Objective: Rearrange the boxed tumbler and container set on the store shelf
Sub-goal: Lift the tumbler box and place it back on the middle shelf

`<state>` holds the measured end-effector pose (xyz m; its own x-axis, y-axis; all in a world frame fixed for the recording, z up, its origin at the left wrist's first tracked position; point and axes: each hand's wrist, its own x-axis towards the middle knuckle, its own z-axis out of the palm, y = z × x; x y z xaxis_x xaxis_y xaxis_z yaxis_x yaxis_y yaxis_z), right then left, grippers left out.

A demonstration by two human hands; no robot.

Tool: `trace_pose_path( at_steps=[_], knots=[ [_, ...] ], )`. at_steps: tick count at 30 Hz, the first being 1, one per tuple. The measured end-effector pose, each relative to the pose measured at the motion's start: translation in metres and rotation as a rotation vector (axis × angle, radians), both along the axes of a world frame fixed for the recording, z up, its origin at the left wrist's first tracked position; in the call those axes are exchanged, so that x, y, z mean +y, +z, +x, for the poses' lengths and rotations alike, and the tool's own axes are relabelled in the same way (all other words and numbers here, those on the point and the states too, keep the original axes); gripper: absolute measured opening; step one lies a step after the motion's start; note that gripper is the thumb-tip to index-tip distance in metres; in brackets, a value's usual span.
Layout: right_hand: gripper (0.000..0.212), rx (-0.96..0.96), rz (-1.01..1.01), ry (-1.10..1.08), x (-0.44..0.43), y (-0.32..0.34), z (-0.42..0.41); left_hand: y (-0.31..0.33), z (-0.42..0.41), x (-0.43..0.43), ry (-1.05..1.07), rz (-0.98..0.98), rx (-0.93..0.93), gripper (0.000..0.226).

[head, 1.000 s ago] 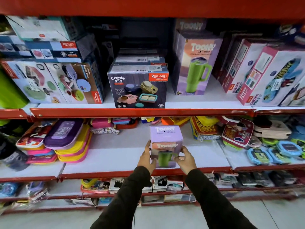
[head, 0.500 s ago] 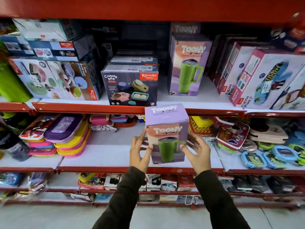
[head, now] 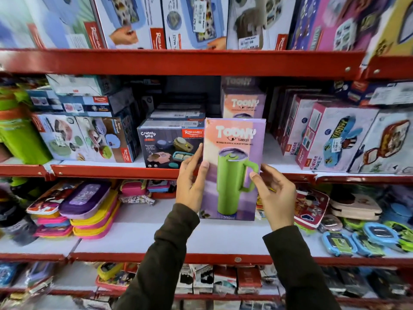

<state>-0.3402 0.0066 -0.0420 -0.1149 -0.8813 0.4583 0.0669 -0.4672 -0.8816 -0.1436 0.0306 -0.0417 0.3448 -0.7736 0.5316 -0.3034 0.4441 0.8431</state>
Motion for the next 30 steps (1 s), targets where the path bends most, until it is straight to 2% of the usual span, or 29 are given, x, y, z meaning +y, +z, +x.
trace_pose_path(
  at_steps=[8, 13, 20, 23, 30],
  knots=[
    [0.031, 0.028, 0.001, -0.026, -0.006, 0.002, -0.007, 0.007, -0.005, -0.002, -0.013, 0.024, 0.002, 0.051],
    [0.031, 0.041, -0.006, -0.013, -0.014, 0.013, -0.011, 0.017, -0.007, -0.016, -0.013, 0.001, -0.082, 0.055],
    [0.048, 0.176, -0.102, 0.04, -0.054, 0.058, -0.023, 0.057, -0.009, -0.058, -0.129, -0.037, -0.135, 0.053],
    [0.047, 0.213, -0.098, 0.023, -0.079, 0.062, -0.025, 0.062, -0.011, -0.079, -0.122, -0.036, -0.165, 0.053],
    [0.048, 0.279, -0.022, -0.007, -0.113, 0.04, -0.02, 0.047, -0.015, -0.112, -0.06, 0.095, -0.206, 0.053]
  ],
)
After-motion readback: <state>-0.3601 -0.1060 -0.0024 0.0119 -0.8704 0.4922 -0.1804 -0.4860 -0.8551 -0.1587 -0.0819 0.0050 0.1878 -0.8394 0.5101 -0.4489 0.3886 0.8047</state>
